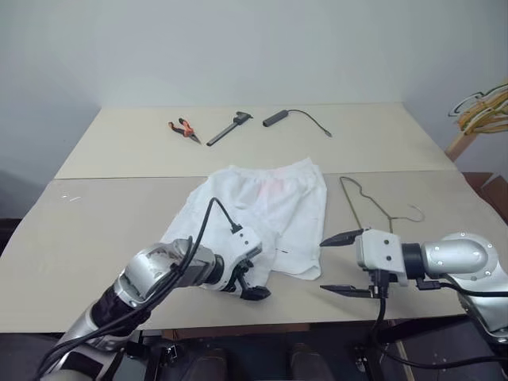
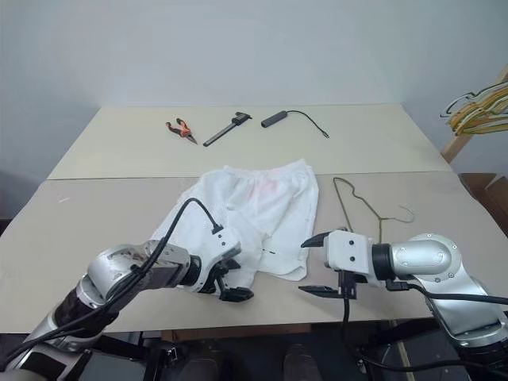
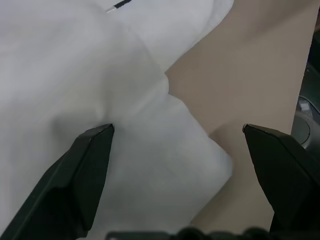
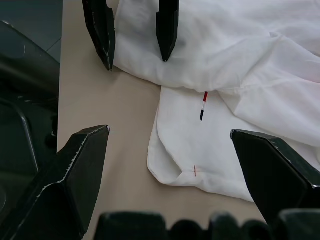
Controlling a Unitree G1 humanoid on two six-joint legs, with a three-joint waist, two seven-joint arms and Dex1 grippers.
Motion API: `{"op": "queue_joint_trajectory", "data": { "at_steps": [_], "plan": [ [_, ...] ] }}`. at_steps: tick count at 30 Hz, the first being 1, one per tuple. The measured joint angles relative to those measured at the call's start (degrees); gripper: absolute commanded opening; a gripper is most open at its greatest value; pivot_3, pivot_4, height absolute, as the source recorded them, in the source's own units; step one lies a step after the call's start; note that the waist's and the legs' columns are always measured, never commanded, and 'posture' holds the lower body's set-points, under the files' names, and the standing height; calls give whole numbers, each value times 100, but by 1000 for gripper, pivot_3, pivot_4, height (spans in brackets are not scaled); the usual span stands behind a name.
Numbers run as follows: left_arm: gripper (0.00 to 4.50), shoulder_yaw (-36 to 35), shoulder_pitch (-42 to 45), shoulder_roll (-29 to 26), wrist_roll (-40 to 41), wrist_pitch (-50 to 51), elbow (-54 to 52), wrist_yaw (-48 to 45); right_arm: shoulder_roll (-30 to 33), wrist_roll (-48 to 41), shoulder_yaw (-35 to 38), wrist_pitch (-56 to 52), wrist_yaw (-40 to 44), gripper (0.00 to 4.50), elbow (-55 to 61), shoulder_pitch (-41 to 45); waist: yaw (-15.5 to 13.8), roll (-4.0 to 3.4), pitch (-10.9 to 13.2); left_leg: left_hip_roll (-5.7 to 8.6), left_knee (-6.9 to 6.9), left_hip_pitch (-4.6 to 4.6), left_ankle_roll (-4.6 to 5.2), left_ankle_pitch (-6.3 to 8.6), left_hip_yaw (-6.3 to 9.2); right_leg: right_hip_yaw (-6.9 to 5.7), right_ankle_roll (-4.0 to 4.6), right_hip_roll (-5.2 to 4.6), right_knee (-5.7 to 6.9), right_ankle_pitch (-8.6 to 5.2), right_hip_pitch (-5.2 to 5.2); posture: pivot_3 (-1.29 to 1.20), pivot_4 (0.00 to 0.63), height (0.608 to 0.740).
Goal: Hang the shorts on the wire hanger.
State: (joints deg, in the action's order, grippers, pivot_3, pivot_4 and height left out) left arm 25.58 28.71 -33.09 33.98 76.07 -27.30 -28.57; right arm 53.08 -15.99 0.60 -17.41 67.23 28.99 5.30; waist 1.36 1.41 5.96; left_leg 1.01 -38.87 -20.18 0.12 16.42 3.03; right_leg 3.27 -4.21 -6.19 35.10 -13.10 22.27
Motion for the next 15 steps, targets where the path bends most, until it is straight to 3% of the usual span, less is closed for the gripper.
{"op": "queue_joint_trajectory", "data": {
  "at_steps": [11, 12, 13, 15],
  "plan": [
    [601, 48, -57, -272, -142, 48, -144, -14, 24, 7, 29, 90, -131, 4500, 69, -206, 55, 0, 0, 0, 0, 0, 0, 0, 0, 1, 0, 0, 1, 0, 1, -77, 68, 740],
    [601, 49, -57, -321, -160, 43, -149, -32, 25, 7, 29, 96, -139, 4500, 68, -205, 63, 0, 0, 0, 0, 0, 0, 0, 0, 1, 0, 0, 0, 0, 1, -77, 68, 740],
    [103, 96, -55, -426, -214, -14, -173, -88, 24, 7, 28, 102, -144, 4500, 66, -195, 74, 0, 0, 0, 0, -1, 0, 0, 0, 1, 0, 0, 1, 0, 1, -77, 69, 740],
    [103, 254, -12, -785, -289, -184, -266, -269, 27, 6, 28, 128, -143, 4500, 42, -185, 108, 1, -1, -1, 2, 1, 0, 0, -1, 1, 1, 0, 1, -1, 1, -74, 70, 740]
  ]
}}
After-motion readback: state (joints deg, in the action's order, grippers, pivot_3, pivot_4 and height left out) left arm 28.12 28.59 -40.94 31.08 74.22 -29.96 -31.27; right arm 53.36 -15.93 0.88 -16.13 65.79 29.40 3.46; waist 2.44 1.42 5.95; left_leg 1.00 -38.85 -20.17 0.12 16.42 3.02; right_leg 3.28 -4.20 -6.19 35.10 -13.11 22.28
